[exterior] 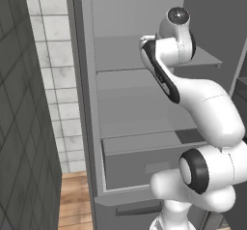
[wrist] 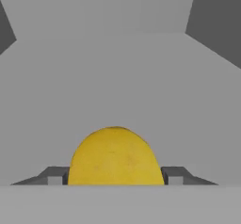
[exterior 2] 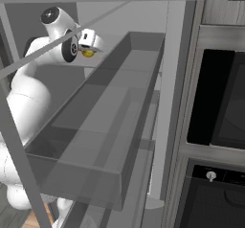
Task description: Retrieve a lemon from the fridge and place it on the cutting board with the fish.
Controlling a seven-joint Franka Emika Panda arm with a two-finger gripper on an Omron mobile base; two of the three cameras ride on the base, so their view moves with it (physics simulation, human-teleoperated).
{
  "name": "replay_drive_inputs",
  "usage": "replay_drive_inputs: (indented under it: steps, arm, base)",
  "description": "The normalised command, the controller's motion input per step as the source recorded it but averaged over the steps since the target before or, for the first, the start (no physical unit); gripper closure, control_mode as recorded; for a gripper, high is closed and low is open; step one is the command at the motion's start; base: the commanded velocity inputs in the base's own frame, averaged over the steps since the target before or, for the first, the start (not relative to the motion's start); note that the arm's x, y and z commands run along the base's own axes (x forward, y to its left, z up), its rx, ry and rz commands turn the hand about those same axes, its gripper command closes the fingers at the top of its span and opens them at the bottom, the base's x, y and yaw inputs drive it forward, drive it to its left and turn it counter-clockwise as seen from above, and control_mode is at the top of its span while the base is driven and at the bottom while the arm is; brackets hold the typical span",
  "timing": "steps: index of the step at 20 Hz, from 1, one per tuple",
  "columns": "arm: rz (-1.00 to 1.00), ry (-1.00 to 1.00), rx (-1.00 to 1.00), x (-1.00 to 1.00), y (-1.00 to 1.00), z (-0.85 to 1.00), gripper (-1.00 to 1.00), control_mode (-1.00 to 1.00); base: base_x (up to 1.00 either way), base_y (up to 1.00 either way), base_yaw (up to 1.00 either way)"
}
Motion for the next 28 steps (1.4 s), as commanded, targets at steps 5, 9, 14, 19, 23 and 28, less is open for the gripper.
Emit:
replay_drive_inputs:
  steps: [5,9,14,19,23,28]
  arm:
    - [0.0,0.0,0.01,-1.0,0.0,0.18,1.0,-1.0]
    - [0.0,0.0,0.01,-1.0,0.0,0.0,1.0,-1.0]
    - [0.0,0.0,0.01,-1.0,0.0,0.0,1.0,-1.0]
    - [0.0,0.0,0.01,-1.0,0.0,0.0,1.0,-1.0]
    - [0.0,0.0,0.0,-1.0,0.0,0.0,1.0,-1.0]
    - [0.0,0.0,0.0,-0.93,0.0,-0.19,1.0,-1.0]
  base:
    - [0.0,0.0,0.0]
    - [0.0,0.0,0.0]
    - [0.0,0.0,0.0]
    - [0.0,0.0,0.0]
    - [0.0,0.0,0.0]
    - [0.0,0.0,0.0]
